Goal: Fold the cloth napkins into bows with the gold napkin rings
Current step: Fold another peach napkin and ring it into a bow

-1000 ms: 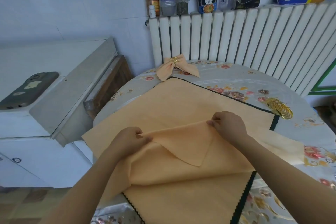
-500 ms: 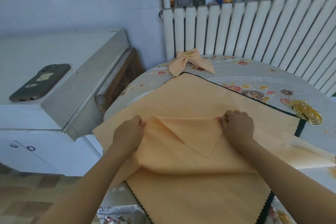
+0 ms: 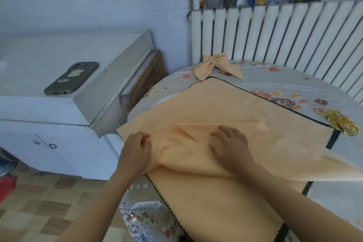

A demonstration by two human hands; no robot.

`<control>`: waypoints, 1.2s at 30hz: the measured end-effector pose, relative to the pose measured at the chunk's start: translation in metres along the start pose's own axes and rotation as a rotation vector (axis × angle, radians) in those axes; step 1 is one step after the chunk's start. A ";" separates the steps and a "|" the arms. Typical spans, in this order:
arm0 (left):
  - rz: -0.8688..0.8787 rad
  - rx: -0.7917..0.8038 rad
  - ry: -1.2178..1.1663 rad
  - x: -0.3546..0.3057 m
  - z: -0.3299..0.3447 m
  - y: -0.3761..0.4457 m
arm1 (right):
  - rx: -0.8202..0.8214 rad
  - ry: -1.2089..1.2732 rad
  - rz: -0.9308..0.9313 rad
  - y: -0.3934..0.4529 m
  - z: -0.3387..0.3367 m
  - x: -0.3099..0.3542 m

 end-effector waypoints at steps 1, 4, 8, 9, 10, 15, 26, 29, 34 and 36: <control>-0.015 -0.005 0.005 0.004 0.000 -0.004 | 0.063 -0.021 -0.003 -0.003 0.007 0.003; -0.079 0.000 0.028 0.020 -0.005 -0.022 | 0.128 -0.103 -0.019 -0.011 0.016 0.011; -0.162 0.003 0.027 0.030 -0.005 -0.038 | 0.141 -0.130 -0.018 -0.012 0.016 0.013; -0.157 -0.015 0.004 0.030 -0.006 -0.039 | 0.140 -0.130 -0.023 -0.013 0.015 0.014; -0.145 -0.038 -0.016 0.029 -0.010 -0.038 | 0.141 -0.124 -0.023 -0.013 0.015 0.015; -0.013 -0.134 0.193 0.031 -0.042 -0.019 | 0.138 -0.132 -0.022 -0.014 0.014 0.015; 0.028 0.039 0.246 0.037 -0.019 -0.012 | 0.124 -0.101 -0.015 -0.012 0.017 0.012; 0.069 -0.021 0.268 0.029 -0.015 -0.008 | 0.060 -0.003 -0.016 -0.011 0.010 0.008; 0.149 -0.026 0.334 0.001 0.002 0.007 | -0.121 0.091 -0.039 -0.008 0.000 0.002; 0.153 0.009 0.314 -0.010 0.014 0.013 | -0.130 0.052 -0.039 -0.003 -0.006 0.003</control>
Point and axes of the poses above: each hand's wrist, its own y-axis towards the middle knuckle, its own z-axis out of the palm, x = y × z, the point moved 7 cm from there along y, towards the middle knuckle, and after that the axes turned 2 degrees about x, right-handed, at the moved point
